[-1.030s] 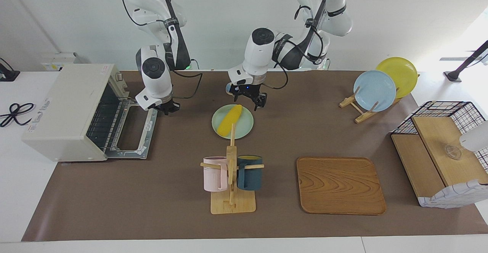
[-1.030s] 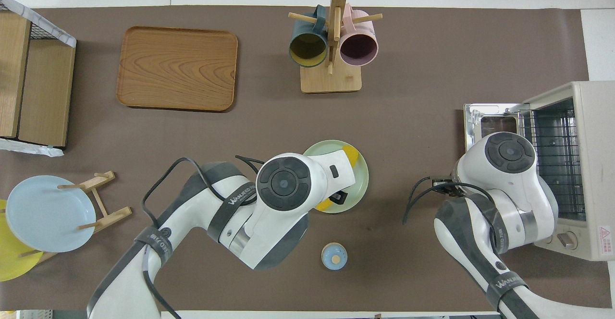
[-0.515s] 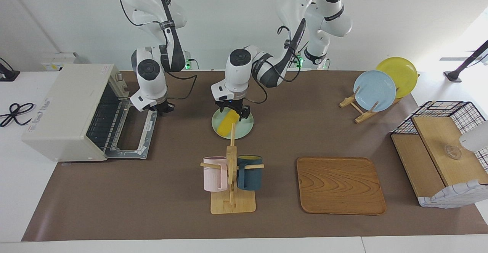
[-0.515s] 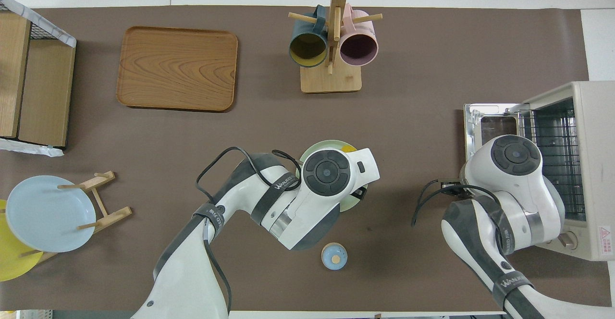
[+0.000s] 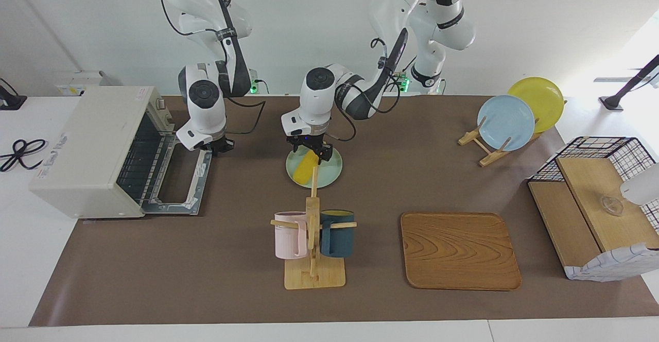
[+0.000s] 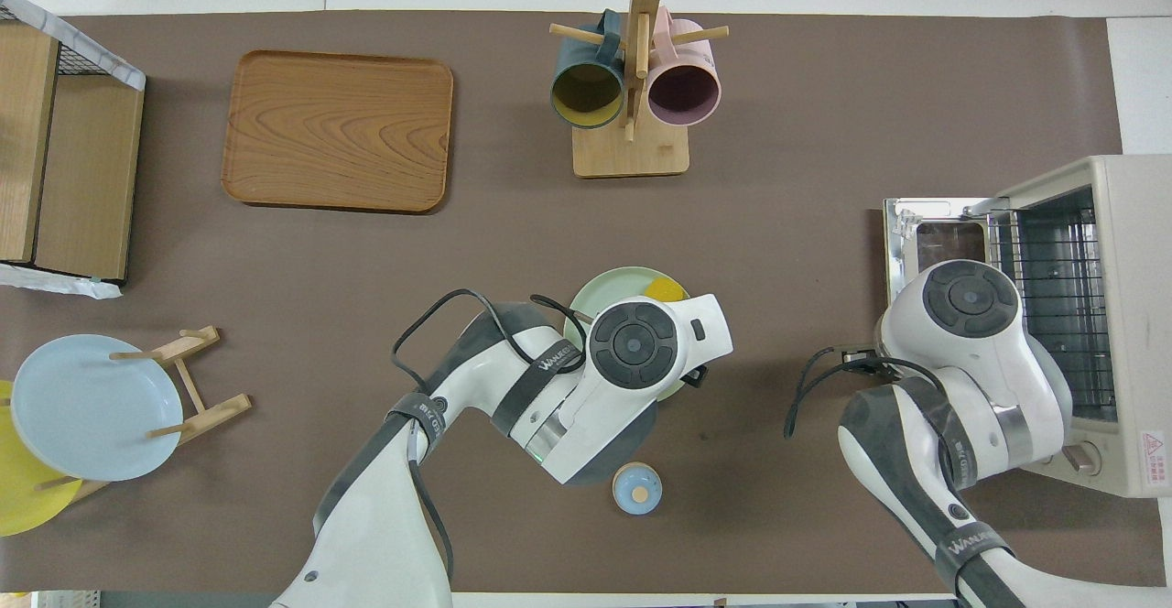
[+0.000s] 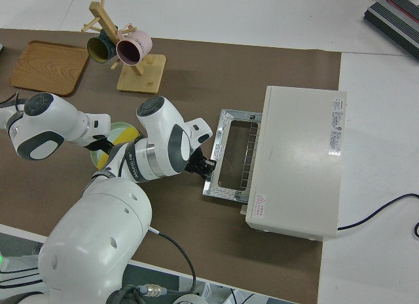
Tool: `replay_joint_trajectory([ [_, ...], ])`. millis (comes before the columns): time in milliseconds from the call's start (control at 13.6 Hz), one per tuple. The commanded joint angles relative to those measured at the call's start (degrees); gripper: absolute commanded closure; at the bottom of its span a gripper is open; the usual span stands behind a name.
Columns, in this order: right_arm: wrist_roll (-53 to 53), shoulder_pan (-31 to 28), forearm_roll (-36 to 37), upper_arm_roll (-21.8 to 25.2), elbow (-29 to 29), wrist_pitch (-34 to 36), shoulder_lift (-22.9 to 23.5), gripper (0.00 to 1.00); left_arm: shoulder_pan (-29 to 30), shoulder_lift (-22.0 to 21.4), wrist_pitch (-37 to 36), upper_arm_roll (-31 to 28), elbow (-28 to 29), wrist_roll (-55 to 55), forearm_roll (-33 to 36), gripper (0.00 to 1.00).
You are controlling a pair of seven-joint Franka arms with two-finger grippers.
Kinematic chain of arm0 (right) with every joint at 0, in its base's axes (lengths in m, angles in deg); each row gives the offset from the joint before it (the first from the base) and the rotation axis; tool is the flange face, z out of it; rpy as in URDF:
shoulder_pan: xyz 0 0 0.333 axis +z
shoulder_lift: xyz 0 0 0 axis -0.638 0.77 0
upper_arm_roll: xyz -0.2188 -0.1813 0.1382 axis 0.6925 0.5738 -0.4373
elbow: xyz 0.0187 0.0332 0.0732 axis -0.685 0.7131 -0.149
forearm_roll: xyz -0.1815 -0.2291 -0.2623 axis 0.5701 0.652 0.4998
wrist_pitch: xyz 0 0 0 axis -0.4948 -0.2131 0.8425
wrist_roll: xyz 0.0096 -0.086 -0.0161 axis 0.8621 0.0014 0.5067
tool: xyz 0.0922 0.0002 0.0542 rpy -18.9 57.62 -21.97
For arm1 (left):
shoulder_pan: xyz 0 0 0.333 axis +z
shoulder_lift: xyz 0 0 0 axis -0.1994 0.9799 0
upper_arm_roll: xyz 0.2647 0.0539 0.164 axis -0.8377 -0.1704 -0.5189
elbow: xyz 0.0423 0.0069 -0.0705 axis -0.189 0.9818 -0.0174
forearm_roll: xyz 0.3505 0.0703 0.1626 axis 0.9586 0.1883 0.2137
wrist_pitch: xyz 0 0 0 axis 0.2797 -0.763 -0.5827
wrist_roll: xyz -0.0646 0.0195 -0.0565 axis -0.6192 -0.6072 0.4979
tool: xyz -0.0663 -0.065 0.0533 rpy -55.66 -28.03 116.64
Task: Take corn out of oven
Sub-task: 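Grasp the yellow corn on the plate with the left gripper, then carry the corn with the left gripper onto the wooden tray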
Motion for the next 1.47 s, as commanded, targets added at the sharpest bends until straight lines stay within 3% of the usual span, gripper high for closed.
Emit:
replay_joint_trajectory([
  [0, 0.9, -0.6, 5.6, 0.0, -1.5, 5.9, -2.7, 1.00, -1.0, -0.2, 2.0, -0.9, 1.3, -0.9, 0.3, 0.00],
  [74, 0.8, -0.6, 6.5, 0.0, -3.4, 7.5, -2.6, 1.00, -1.0, -0.2, 1.9, -0.9, 1.3, -0.9, 0.3, 0.00],
  [147, 0.7, -0.6, 7.3, -0.1, -5.0, 9.7, -2.6, 1.00, -0.9, -0.2, 1.7, -0.9, 1.2, -0.9, 0.3, 0.26],
  [294, -1.1, -0.6, 8.1, -0.1, -7.9, 13.1, -2.9, 1.00, -0.8, -0.2, 0.7, -0.9, 0.6, -3.0, -0.1, 1.00],
  [662, -9.7, -1.8, 8.1, 0.5, -14.8, 22.7, -4.5, 1.00, 0.5, -1.4, -0.4, -0.9, 0.4, -3.9, -0.1, 1.00],
  [883, -17.0, -5.8, 8.1, 0.7, -14.8, 24.2, -7.9, 1.00, 4.8, -8.8, -9.0, -0.9, 0.5, -3.1, -0.1, 1.00],
  [1177, -21.5, -7.9, 7.7, 0.7, -15.1, 26.0, -10.6, 1.00, 15.1, -12.9, -18.5, -1.3, 0.2, 4.5, -0.1, 1.00],
  [1398, -22.2, -7.9, 6.9, 0.6, -16.3, 27.3, -10.7, 1.00, 26.2, -12.0, -18.4, -1.3, -1.2, 10.4, 0.0, 1.00],
])
